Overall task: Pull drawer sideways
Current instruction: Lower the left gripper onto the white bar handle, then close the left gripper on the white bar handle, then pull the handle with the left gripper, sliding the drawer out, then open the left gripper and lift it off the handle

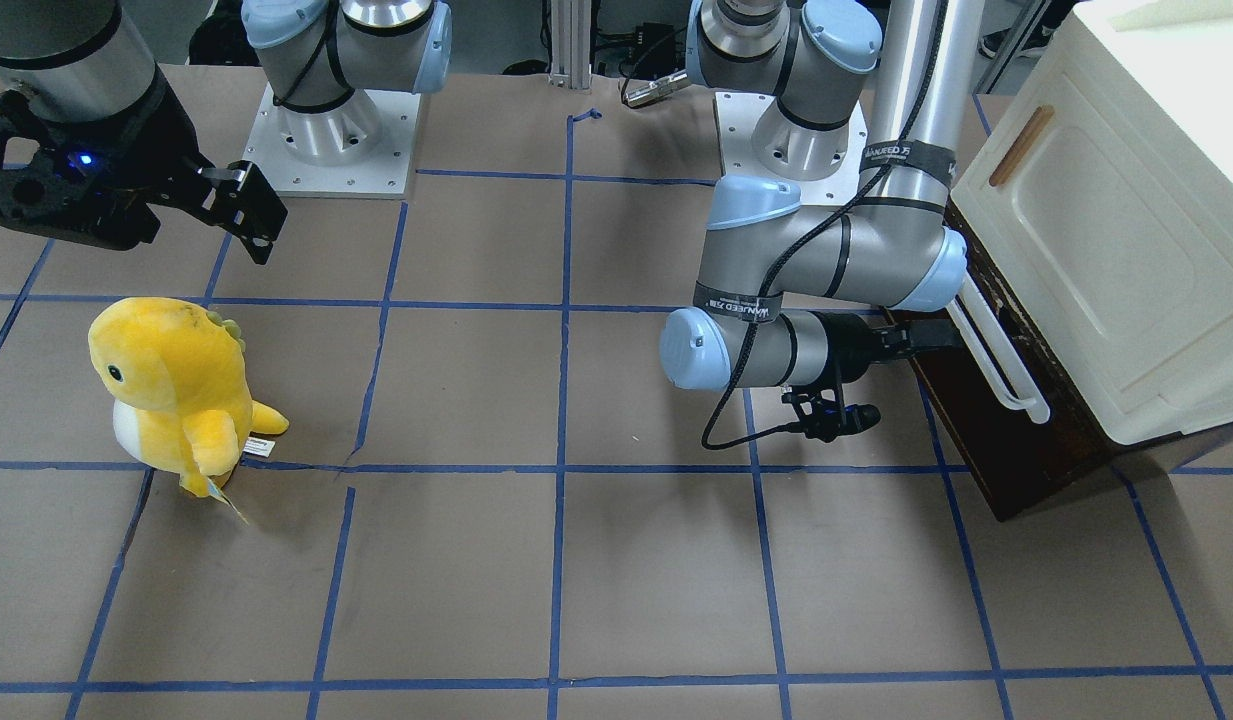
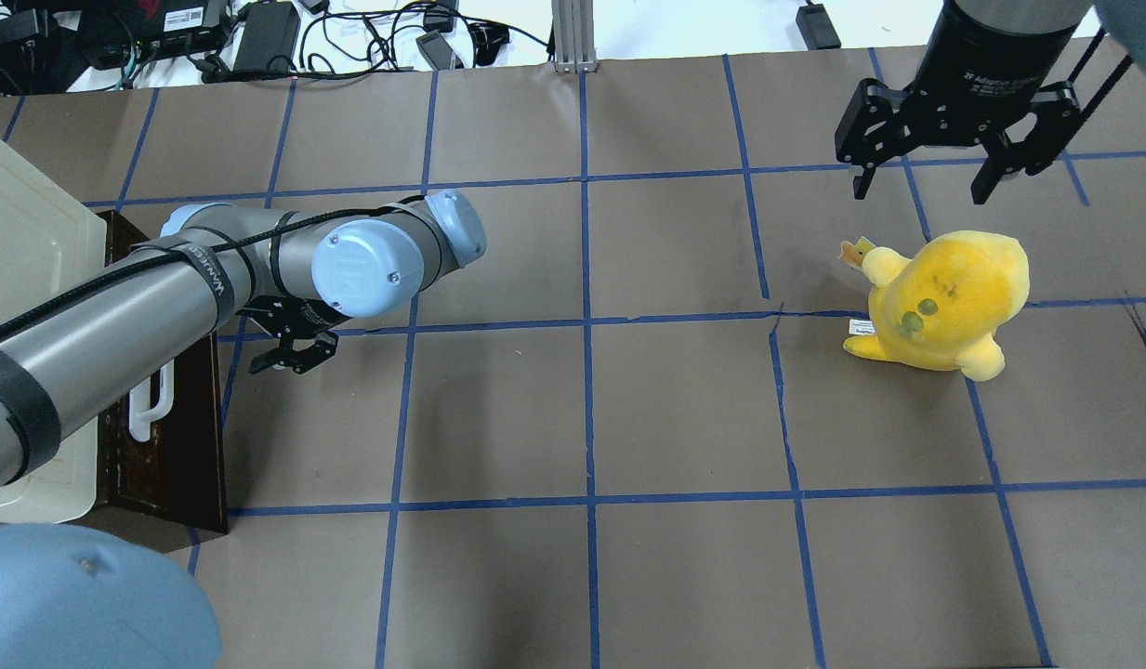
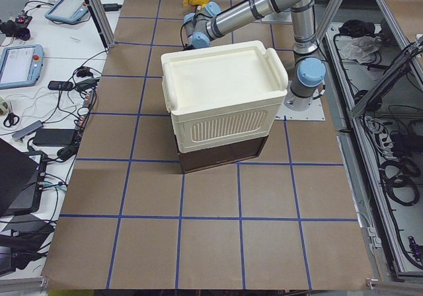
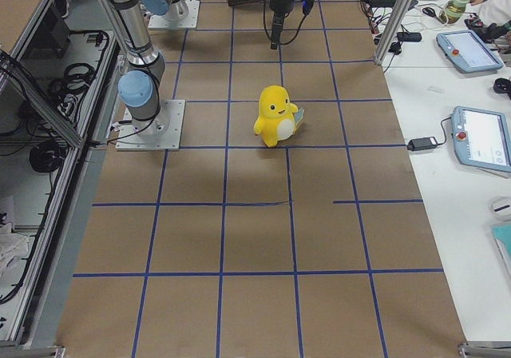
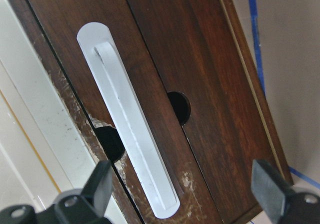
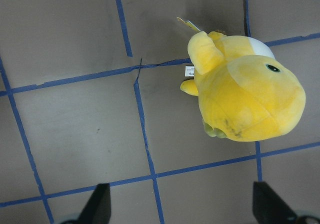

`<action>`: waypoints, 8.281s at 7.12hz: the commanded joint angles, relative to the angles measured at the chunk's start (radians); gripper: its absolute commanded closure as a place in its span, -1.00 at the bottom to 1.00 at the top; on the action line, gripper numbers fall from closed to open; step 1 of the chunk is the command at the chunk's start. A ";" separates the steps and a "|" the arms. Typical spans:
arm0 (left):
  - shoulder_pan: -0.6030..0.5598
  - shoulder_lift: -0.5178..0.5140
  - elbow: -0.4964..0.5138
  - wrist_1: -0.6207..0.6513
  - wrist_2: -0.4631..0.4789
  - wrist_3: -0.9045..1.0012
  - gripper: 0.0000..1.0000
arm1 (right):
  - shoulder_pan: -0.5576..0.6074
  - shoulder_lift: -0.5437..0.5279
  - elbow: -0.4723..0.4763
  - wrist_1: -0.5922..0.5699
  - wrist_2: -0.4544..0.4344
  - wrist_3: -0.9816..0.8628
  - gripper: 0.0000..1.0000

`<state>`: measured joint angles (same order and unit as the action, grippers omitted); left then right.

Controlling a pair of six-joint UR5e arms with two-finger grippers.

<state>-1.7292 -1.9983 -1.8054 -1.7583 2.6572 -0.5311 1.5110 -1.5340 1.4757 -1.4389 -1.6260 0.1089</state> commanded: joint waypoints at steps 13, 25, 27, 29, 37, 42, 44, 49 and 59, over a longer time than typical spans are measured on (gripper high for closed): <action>0.083 0.003 -0.086 -0.001 0.139 -0.020 0.47 | -0.001 0.000 0.000 0.000 0.000 0.000 -1.00; -0.065 -0.002 -0.068 0.010 0.130 -0.006 0.50 | -0.002 0.000 0.000 0.000 0.000 0.000 -1.00; -0.091 -0.002 -0.066 0.011 0.130 -0.006 0.50 | 0.000 0.000 0.000 0.000 0.000 0.000 -1.00; -0.107 -0.002 -0.066 0.011 0.128 -0.004 0.50 | 0.000 0.000 0.000 0.000 0.000 0.000 -1.00; -0.142 -0.004 -0.060 0.013 0.132 -0.001 0.50 | 0.000 0.000 0.000 0.000 0.000 0.000 -1.00; -0.173 -0.002 -0.060 0.013 0.133 -0.004 0.50 | 0.000 0.000 0.000 0.001 0.000 0.000 -1.00; -0.173 -0.002 -0.060 0.013 0.139 -0.004 0.31 | 0.000 0.000 0.000 0.000 0.000 0.000 -1.00; -0.179 0.033 -0.004 0.013 0.028 -0.006 -1.00 | 0.000 0.000 0.000 0.001 0.000 0.000 -1.00; 0.043 0.498 0.265 0.065 -1.115 0.358 -1.00 | 0.000 0.000 0.000 0.000 0.000 0.000 -1.00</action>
<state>-1.7414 -1.5225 -1.5599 -1.6931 1.6349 -0.1953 1.5110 -1.5340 1.4757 -1.4389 -1.6260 0.1089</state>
